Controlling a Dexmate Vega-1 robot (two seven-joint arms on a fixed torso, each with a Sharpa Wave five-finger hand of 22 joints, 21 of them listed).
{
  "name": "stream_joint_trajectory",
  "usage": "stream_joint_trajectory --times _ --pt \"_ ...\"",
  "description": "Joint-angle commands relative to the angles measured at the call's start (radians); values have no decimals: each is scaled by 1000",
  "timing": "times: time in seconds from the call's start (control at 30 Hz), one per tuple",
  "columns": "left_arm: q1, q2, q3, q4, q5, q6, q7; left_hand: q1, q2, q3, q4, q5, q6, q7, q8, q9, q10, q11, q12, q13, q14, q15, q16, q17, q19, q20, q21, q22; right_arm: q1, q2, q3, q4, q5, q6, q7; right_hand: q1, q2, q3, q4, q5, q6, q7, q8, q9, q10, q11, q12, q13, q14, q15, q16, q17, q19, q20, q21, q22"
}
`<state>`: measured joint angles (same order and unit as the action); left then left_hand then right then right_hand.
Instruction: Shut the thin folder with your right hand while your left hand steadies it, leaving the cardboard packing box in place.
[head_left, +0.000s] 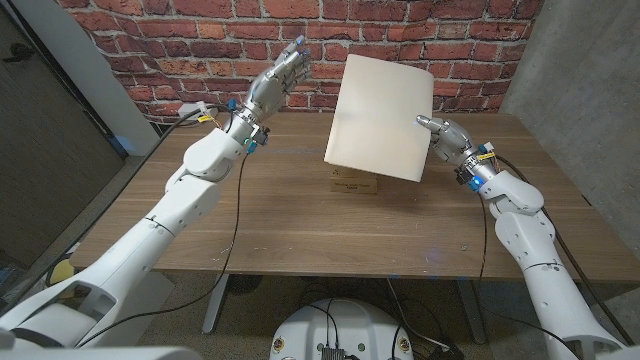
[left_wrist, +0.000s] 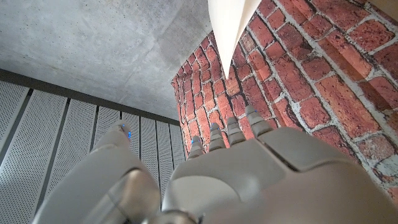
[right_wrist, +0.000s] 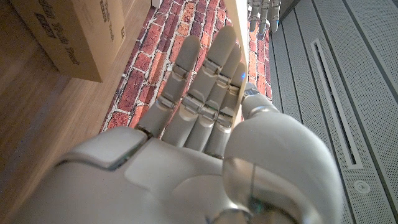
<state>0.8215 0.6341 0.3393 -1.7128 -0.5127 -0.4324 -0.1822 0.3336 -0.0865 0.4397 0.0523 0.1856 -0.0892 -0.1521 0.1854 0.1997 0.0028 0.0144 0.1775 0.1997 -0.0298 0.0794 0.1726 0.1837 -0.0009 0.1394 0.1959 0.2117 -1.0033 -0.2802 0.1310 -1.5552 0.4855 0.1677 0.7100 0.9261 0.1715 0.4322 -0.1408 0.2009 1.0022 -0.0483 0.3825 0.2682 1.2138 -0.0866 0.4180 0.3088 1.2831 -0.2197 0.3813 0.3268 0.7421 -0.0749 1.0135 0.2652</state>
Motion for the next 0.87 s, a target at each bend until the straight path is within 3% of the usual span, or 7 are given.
stream_joint_trajectory --times 0.03,0.4,0.67,0.87 --pt "72 37 -47 -26 42 -61 73 -5 3 0 1 6 3 -6 6 0 -5 1 7 1 -9 2 -1 2 -10 0 -2 4 11 21 -4 19 -15 -6 -34 9 -4 7 1 -2 6 2 10 2 34 25 4 5 -4 -6 5 4 -5 -136 8 1" --pt "98 69 -62 3 1 -77 30 -10 3 -4 3 7 20 -1 13 -2 -2 0 14 -1 -13 -10 4 1 -20 2 1 4 42 33 -6 39 -44 3 -80 11 -5 11 2 -2 9 3 12 1 34 26 3 12 -6 -6 5 10 -9 -136 20 -3" --pt "76 67 -55 120 -60 -111 -54 -12 5 -6 4 8 26 4 15 -3 -1 3 17 -2 -15 -18 6 1 -24 2 5 4 19 50 -47 -14 -99 -17 -163 11 -7 13 3 -1 6 3 12 1 36 26 2 17 -5 -6 6 14 -14 -136 28 -6" --pt "63 61 -52 191 -113 -117 -108 -14 6 -7 4 8 23 5 13 -4 -3 9 19 -2 -22 -19 6 1 -39 2 3 5 16 86 -82 -14 -105 -4 -203 11 -8 15 3 -1 6 3 13 1 35 27 1 22 -6 -7 6 18 -17 -135 34 -8"
